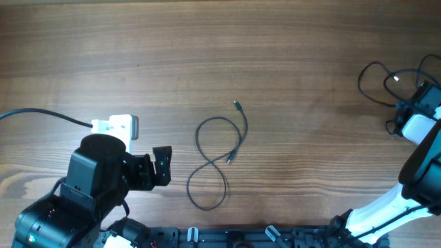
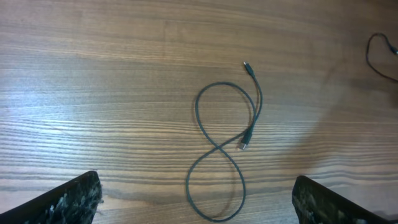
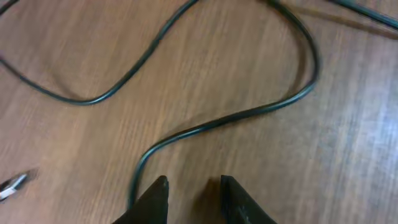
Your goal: Untangle cables
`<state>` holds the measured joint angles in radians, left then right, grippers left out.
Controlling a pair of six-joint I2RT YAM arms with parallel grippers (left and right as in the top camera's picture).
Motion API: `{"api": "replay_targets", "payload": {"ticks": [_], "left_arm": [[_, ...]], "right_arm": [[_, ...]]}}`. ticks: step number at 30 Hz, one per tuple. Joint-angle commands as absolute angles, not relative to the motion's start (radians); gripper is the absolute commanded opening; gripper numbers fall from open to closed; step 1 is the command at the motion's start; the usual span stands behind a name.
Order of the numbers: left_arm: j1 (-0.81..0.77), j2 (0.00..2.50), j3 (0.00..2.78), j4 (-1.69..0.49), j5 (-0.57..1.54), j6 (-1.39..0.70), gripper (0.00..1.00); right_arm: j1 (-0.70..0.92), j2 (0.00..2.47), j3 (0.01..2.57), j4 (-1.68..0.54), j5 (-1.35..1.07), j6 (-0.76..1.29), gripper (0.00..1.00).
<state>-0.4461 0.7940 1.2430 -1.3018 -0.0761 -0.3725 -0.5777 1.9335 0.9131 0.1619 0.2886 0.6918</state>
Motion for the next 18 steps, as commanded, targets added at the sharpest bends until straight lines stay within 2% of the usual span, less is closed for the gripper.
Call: {"api": "replay_targets", "payload": {"ticks": [1,2,3,6,10,14,15,17,18], "left_arm": [[-0.447,0.792,1.243,-1.298,-0.068,-0.371,1.00],[-0.447,0.793,1.243,-1.296,-0.068,-0.371,1.00],[-0.447,0.794,1.243,-1.295,-0.068,-0.371,1.00],[-0.447,0.807,1.243,-1.297,-0.068,-0.371,1.00],[-0.447,0.842,1.243,-1.296,-0.068,-0.371,1.00],[-0.447,0.860,1.243,-1.296,-0.045,-0.371,1.00],[-0.447,0.859,1.243,-1.296,-0.045,-0.371,1.00],[-0.447,0.859,1.243,-1.295,-0.045,-0.371,1.00],[-0.447,0.859,1.243,-1.295,-0.044,-0.371,1.00]], "right_arm": [[-0.571,1.986,0.896,0.196,0.116,0.525,0.34],[-0.570,1.985,0.897,0.208,0.022,0.526,0.72],[-0.569,1.982,0.897,0.237,-0.110,0.520,1.00],[-0.555,1.940,0.897,0.280,-0.261,0.402,1.00],[-0.547,1.732,0.897,0.188,-0.428,0.314,1.00],[-0.547,1.528,0.897,-0.081,-0.560,0.309,0.99],[-0.547,1.505,0.897,-0.129,-0.616,0.248,1.00],[-0.546,1.512,0.891,-0.191,-0.673,0.264,1.00],[-0.546,1.523,0.888,-0.211,-0.642,0.266,0.83]]}}
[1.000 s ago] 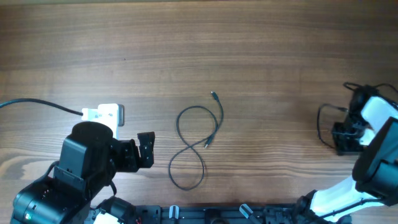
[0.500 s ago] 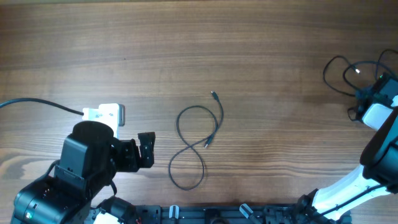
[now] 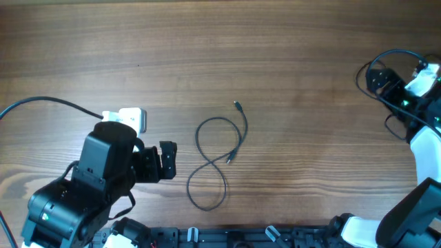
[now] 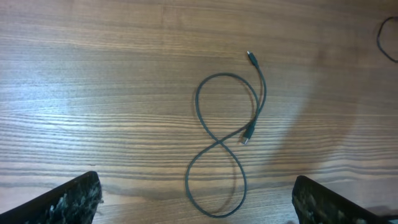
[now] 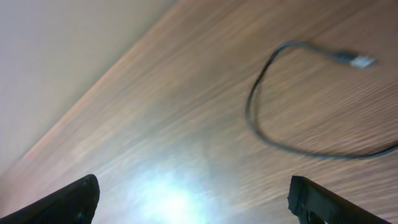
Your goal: Untangle cables
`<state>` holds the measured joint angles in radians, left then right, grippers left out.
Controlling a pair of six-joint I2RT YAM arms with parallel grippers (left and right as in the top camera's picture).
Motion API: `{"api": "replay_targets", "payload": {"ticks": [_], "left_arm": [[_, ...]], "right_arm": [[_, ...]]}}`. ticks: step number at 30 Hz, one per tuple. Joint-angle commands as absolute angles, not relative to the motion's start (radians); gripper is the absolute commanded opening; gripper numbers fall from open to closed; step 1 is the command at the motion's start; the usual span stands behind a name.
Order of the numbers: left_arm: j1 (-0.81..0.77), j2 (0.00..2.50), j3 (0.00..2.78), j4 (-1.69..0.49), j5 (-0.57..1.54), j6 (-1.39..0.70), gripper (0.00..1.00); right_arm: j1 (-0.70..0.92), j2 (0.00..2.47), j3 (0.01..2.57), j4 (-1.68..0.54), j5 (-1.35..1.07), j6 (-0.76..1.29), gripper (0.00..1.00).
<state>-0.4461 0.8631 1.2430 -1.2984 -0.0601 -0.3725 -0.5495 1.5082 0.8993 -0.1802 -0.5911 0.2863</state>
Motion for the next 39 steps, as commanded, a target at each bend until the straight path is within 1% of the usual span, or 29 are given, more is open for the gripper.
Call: {"api": "replay_targets", "payload": {"ticks": [1,2,4,6,7,9,11,12,13,14,15,16,17,18,19,22,24,26,28,31,34,35,36,38,39], "left_arm": [[-0.447,0.859,1.243,-1.295,-0.041,-0.371,1.00],[-0.447,0.859,1.243,-1.295,-0.041,-0.371,1.00],[-0.447,0.859,1.243,-1.296,-0.040,-0.371,1.00],[-0.447,0.859,1.243,-1.296,-0.037,-0.371,1.00],[-0.447,0.859,1.243,-1.295,-0.031,-0.371,1.00],[-0.447,0.859,1.243,-1.296,-0.018,-0.371,1.00],[-0.447,0.859,1.243,-1.296,-0.015,-0.371,1.00],[-0.447,0.859,1.243,-1.295,-0.015,-0.371,1.00],[-0.447,0.859,1.243,-1.295,-0.015,-0.371,1.00],[-0.447,0.859,1.243,-1.295,-0.015,-0.371,1.00],[-0.447,0.859,1.243,-1.295,-0.015,-0.371,1.00],[-0.447,0.859,1.243,-1.295,-0.015,-0.371,1.00],[-0.447,0.859,1.243,-1.295,-0.015,-0.371,1.00],[-0.447,0.859,1.243,-1.295,-0.015,-0.371,1.00],[-0.447,0.859,1.243,-1.295,-0.015,-0.371,1.00],[-0.447,0.859,1.243,-1.296,-0.011,-0.371,1.00],[-0.447,0.859,1.243,-1.296,-0.007,-0.371,1.00],[-0.447,0.859,1.243,-1.296,-0.007,-0.371,1.00],[-0.447,0.859,1.243,-1.296,-0.007,-0.371,1.00],[-0.447,0.859,1.243,-1.296,-0.007,-0.371,1.00],[-0.447,0.859,1.243,-1.296,-0.007,-0.371,1.00],[-0.447,0.859,1.243,-1.295,-0.007,-0.371,1.00],[-0.447,0.859,1.243,-1.296,-0.007,-0.371,1.00],[-0.447,0.859,1.243,-1.296,-0.007,-0.371,1.00],[-0.447,0.859,1.243,-1.296,-0.007,-0.371,1.00]], "right_arm": [[-0.546,1.549,0.888,-0.233,-0.559,0.302,0.63],[-0.546,1.587,0.888,-0.245,-0.480,0.327,0.63],[-0.538,1.678,0.888,-0.216,-0.483,0.279,0.63],[-0.494,1.740,0.896,-0.150,-0.485,0.207,0.65],[-0.474,1.750,0.901,-0.120,-0.459,0.209,0.65],[-0.404,1.757,0.922,0.015,-0.389,0.212,0.61],[-0.358,1.758,0.964,0.029,-0.314,0.208,0.60],[-0.318,1.761,1.003,0.024,-0.226,0.167,0.60],[-0.297,1.763,1.018,0.022,-0.167,0.130,0.53],[-0.282,1.768,1.024,0.022,-0.091,0.130,0.43],[-0.271,1.779,1.024,0.020,-0.006,0.131,0.29],[-0.271,1.793,1.024,0.017,0.024,0.131,0.30],[-0.274,1.809,1.024,0.011,0.032,0.131,0.39],[-0.278,1.822,1.024,0.007,0.034,0.133,0.56],[-0.280,1.839,1.024,0.005,0.034,0.136,0.65],[-0.281,1.882,1.024,-0.008,0.064,0.138,0.69],[-0.281,1.911,1.025,-0.008,0.071,0.130,0.69],[-0.282,1.937,1.028,-0.002,0.070,0.131,0.67],[-0.283,1.946,1.028,0.008,0.071,0.131,0.61],[-0.289,1.959,1.028,0.034,0.071,0.131,0.59],[-0.293,2.003,1.028,0.061,0.071,0.131,0.50],[-0.294,2.023,1.028,0.067,0.070,0.134,0.43],[-0.295,2.043,1.028,0.070,0.070,0.142,0.41],[-0.296,2.075,1.028,0.071,0.068,0.161,0.39],[-0.296,2.080,1.028,0.071,0.066,0.162,0.33]]}}
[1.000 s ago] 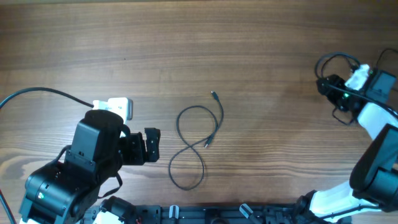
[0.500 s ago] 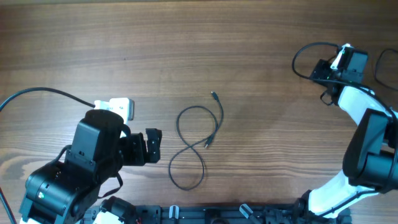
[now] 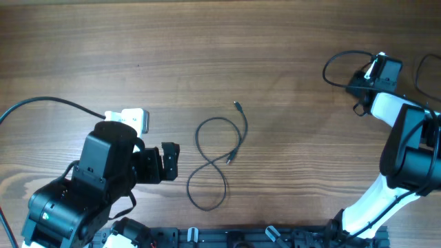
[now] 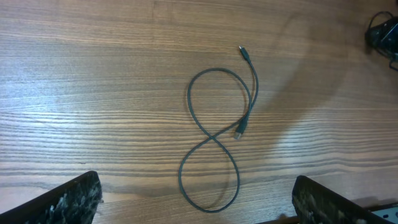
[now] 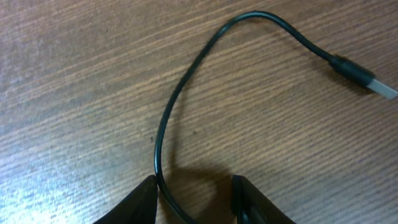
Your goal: Untangle cables
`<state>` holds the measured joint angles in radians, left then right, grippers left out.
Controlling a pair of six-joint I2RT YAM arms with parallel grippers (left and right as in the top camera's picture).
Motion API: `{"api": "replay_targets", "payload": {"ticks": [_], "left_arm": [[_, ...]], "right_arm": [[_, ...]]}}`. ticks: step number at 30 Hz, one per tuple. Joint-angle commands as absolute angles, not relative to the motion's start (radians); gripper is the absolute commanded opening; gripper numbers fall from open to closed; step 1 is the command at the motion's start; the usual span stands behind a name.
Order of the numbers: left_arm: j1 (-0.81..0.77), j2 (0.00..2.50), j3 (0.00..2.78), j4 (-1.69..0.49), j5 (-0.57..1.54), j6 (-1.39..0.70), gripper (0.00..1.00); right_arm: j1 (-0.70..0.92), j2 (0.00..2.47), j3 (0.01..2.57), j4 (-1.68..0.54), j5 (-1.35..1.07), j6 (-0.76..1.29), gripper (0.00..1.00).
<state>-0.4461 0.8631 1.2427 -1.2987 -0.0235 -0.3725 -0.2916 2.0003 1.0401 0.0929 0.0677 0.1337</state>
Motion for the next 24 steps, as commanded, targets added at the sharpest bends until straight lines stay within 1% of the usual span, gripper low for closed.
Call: {"api": "replay_targets", "payload": {"ticks": [1,2,3,4,7,9,14,16,18,19,20,21,22,24], "left_arm": [[-0.447,0.859,1.243,-1.296,-0.007,-0.371,1.00],[-0.447,0.859,1.243,-1.296,-0.007,-0.371,1.00],[-0.447,0.859,1.243,-1.296,-0.007,-0.371,1.00],[-0.447,0.859,1.243,-1.296,-0.007,-0.371,1.00],[-0.447,0.859,1.243,-1.296,-0.007,-0.371,1.00],[-0.447,0.859,1.243,-1.298,-0.007,-0.371,1.00],[-0.447,0.859,1.243,-1.299,-0.007,-0.371,1.00],[-0.447,0.859,1.243,-1.299,-0.007,-0.371,1.00],[-0.447,0.859,1.243,-1.299,-0.007,-0.371,1.00],[-0.447,0.859,1.243,-1.298,-0.007,-0.371,1.00],[-0.447,0.859,1.243,-1.298,-0.007,-0.371,1.00],[-0.447,0.859,1.243,-1.299,-0.007,-0.371,1.00],[-0.447,0.859,1.243,-1.299,-0.007,-0.371,1.00],[-0.447,0.859,1.243,-1.299,-0.007,-0.371,1.00]], "right_arm": [[-0.296,2.080,1.028,0.067,0.062,0.165,0.25],[-0.296,2.080,1.028,0.062,0.049,0.168,0.15],[-0.296,2.080,1.028,0.057,0.039,0.173,0.08],[-0.296,2.079,1.028,0.051,0.040,0.185,0.04],[-0.323,2.055,1.045,-0.006,0.031,0.225,0.04],[-0.369,2.000,1.073,-0.067,0.014,0.271,0.04],[-0.595,1.733,1.194,-0.243,0.000,0.284,0.04],[-0.701,1.644,1.206,-0.252,-0.006,0.360,0.04],[-0.818,1.588,1.206,-0.247,-0.091,0.401,0.04],[-0.849,1.588,1.205,-0.252,-0.143,0.415,0.09],[-0.858,1.594,1.202,-0.265,-0.163,0.440,0.33],[-0.859,1.600,1.202,-0.289,-0.162,0.468,0.70],[-0.852,1.608,1.202,-0.317,-0.159,0.492,0.83],[-0.817,1.628,1.202,-0.384,-0.147,0.535,0.88]]}}
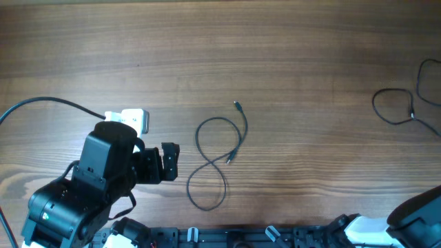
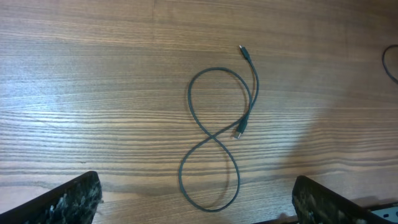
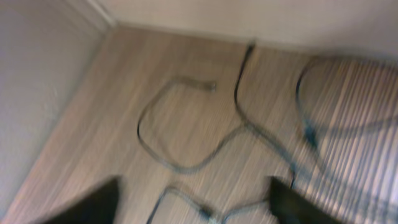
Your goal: Untangle cables
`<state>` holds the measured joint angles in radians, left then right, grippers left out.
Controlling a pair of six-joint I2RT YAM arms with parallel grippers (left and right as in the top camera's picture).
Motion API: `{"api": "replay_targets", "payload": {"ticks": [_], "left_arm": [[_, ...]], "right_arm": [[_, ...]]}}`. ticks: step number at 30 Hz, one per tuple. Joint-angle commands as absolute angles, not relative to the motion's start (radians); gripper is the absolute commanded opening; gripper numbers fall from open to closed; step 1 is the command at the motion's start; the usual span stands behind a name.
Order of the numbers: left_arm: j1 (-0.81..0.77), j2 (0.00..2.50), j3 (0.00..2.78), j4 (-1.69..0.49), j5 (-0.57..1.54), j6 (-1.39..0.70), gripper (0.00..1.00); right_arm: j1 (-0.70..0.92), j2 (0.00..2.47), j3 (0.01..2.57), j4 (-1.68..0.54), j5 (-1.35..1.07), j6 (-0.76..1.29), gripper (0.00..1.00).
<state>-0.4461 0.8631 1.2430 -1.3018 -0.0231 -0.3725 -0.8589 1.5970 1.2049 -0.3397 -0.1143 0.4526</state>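
A thin dark cable lies in a figure-eight at mid table, both plugs free; the left wrist view shows the same cable. My left gripper hovers just left of it, open, its fingers wide apart and holding nothing. A second bunch of dark cables lies at the right edge. The blurred right wrist view looks down on these cables from high up. My right gripper is open and empty, and does not show in the overhead view.
A white block with a black lead sits beside the left arm. Part of the right arm shows at the bottom right corner. The table's right edge cuts off the second cable bunch.
My right gripper was low with its fingers close around a cable end at the far right; now it is open, high up and gone from the overhead view. The cable loop lies further right. Left arm unmoved.
My right gripper was first low over the cables at the right edge, fingers close together. Then it was open and raised. Then it was narrow around a cable with a loop drawn leftward. Now it is open and withdrawn. The centre cable never moved.
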Motion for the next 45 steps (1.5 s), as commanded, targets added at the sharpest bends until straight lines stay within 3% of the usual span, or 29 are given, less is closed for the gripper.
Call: {"api": "replay_targets", "payload": {"ticks": [1,9,12,17,22,28,29,31,36,37,39,43,44,45], "left_arm": [[-0.447,0.859,1.243,-1.299,-0.007,-0.371,1.00],[-0.447,0.859,1.243,-1.299,-0.007,-0.371,1.00],[-0.447,0.859,1.243,-1.299,-0.007,-0.371,1.00],[-0.447,0.859,1.243,-1.299,-0.007,-0.371,1.00],[-0.447,0.859,1.243,-1.299,-0.007,-0.371,1.00],[-0.447,0.859,1.243,-1.299,-0.007,-0.371,1.00],[-0.447,0.859,1.243,-1.299,-0.007,-0.371,1.00],[-0.447,0.859,1.243,-1.299,-0.007,-0.371,1.00],[-0.447,0.859,1.243,-1.299,-0.007,-0.371,1.00],[-0.447,0.859,1.243,-1.299,-0.007,-0.371,1.00],[-0.447,0.859,1.243,-1.299,-0.007,-0.371,1.00],[-0.447,0.859,1.243,-1.299,-0.007,-0.371,1.00],[-0.447,0.859,1.243,-1.299,-0.007,-0.371,1.00],[-0.447,0.859,1.243,-1.299,-0.007,-0.371,1.00]], "right_arm": [[-0.801,1.639,1.202,-0.411,-0.141,0.547,0.88],[-0.609,1.845,1.169,-0.477,-0.060,0.709,0.99],[-0.593,1.916,1.169,-0.500,-0.061,0.766,0.82],[-0.592,1.947,1.169,-0.538,-0.060,0.796,0.75],[-0.592,1.947,1.169,-0.540,-0.060,0.814,0.39],[-0.592,1.947,1.169,-0.519,0.000,0.815,0.36],[-0.592,1.947,1.169,-0.507,0.013,0.813,0.32],[-0.593,1.947,1.169,-0.487,0.030,0.810,0.04],[-0.593,1.947,1.169,-0.478,0.029,0.811,0.04],[-0.593,1.947,1.169,-0.483,0.028,0.811,0.40],[-0.593,1.947,1.169,-0.494,0.021,0.815,0.65],[-0.592,1.947,1.169,-0.560,0.025,0.947,0.68],[-0.592,1.947,1.169,-0.558,0.026,0.947,0.66],[-0.592,1.947,1.169,-0.556,0.033,0.947,0.57]]}}
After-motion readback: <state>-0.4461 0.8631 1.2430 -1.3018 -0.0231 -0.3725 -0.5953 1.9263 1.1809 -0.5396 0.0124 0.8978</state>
